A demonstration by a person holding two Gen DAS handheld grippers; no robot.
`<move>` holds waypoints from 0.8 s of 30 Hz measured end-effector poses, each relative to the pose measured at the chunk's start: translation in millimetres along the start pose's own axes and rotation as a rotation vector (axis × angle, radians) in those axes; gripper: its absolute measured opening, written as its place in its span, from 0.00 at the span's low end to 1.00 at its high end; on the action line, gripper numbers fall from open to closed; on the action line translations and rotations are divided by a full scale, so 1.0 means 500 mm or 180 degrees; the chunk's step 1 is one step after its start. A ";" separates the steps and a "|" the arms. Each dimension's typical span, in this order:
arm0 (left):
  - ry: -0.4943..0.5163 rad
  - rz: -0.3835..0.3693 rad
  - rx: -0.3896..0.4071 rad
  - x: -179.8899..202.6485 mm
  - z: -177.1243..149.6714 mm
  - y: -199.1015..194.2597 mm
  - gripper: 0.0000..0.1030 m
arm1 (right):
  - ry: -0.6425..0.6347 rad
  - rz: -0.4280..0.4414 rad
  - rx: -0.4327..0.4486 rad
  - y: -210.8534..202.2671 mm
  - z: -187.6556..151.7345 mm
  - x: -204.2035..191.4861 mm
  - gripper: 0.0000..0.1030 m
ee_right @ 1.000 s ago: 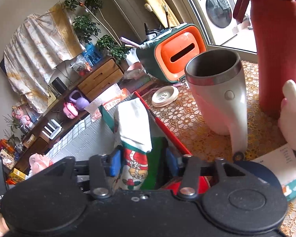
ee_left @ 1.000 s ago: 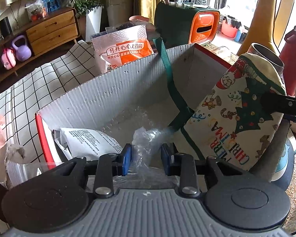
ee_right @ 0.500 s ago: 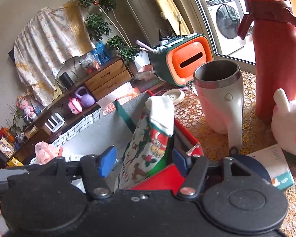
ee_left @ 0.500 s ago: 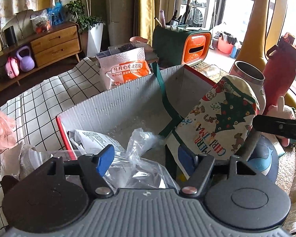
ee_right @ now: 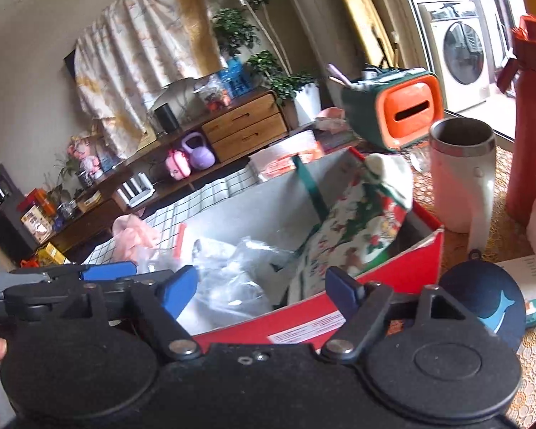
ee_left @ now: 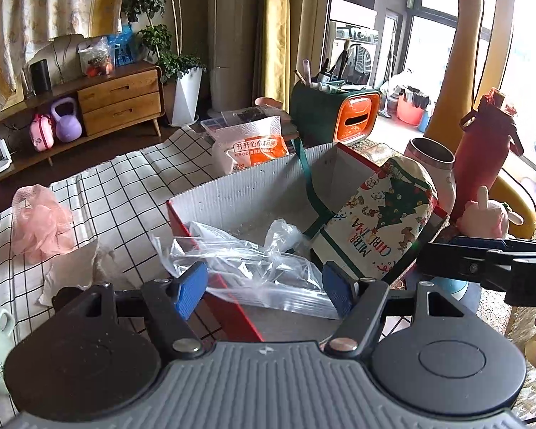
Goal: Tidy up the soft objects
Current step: 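Withdraw both tools toward the black mask and grey towel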
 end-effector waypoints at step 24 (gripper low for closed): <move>-0.0569 0.0150 0.0234 -0.204 -0.139 -0.202 0.93 | -0.0548 0.0583 -0.0037 -0.018 -0.080 -0.268 0.99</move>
Point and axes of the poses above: each gripper's, at about its wrist camera, not at the fingertips, and y roughly the way its jaws point, x to its right, z to its top, the point moved 8 cm from there along y, roughly the way its jaws point, and after that the axes turned 4 degrees about z, right-handed, at the moved point
